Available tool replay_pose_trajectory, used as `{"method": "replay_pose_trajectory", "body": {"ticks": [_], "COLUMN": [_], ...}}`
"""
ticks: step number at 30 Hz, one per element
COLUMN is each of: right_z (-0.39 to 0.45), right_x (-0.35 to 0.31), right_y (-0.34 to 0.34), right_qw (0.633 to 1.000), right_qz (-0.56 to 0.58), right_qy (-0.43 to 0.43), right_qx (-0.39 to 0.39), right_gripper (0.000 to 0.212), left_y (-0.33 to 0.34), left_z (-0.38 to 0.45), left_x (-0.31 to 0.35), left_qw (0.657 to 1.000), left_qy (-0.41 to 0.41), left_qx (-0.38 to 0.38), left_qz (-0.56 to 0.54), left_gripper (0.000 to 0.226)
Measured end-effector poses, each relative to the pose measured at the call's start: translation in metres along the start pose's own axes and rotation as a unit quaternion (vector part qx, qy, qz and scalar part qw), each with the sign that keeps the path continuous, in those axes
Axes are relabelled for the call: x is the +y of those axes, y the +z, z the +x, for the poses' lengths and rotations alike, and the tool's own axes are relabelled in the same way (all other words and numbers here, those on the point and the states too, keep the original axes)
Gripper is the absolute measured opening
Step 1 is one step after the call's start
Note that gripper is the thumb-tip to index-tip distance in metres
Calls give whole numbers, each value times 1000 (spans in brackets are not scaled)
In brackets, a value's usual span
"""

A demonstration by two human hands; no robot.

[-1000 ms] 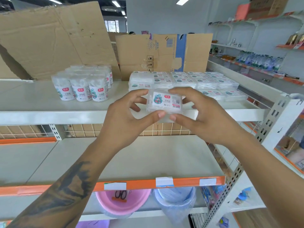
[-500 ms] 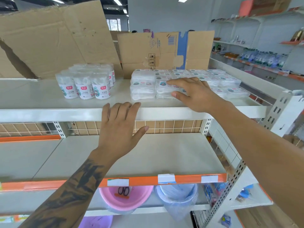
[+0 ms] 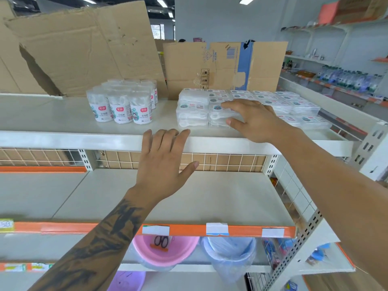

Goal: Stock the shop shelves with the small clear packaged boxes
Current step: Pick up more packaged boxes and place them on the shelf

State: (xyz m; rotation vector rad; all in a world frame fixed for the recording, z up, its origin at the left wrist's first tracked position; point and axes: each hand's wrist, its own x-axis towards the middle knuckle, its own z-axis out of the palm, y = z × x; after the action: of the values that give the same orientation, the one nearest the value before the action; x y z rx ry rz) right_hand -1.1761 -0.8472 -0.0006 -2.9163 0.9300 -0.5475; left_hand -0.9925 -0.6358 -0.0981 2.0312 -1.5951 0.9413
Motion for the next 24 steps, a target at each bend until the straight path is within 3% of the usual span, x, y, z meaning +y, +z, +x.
{"method": "replay_pose_trajectory", "body": {"ticks": [6,12,16,20,24], "right_z": [36,83,92,87,56], "right_x": [-41,-67,-71,-73,-75], "right_y": [-4,-3,1,4,4], "right_qw": [992,993,993,994,986], "right_qz": [73,102,110,87,94], "right_qy": [-19,11,34,21,-36], "right_qx": [98,58,32,67,136], "right_gripper": [40,44,32,34,38], "left_y": [1,-1,-4,-8,-25], "left_z": [0,1,1,1,7], "left_x": [-1,-5,-5,-8,-13], "left_qw": [1000,1000,1000,999,986], "left_qy": [3,15,10,11,-28], "left_qx": [-8,-11,-21,-36,-80], "left_qz": [0,-9,-11,-39,-145], "left_gripper": [81,82,83,80,74]}}
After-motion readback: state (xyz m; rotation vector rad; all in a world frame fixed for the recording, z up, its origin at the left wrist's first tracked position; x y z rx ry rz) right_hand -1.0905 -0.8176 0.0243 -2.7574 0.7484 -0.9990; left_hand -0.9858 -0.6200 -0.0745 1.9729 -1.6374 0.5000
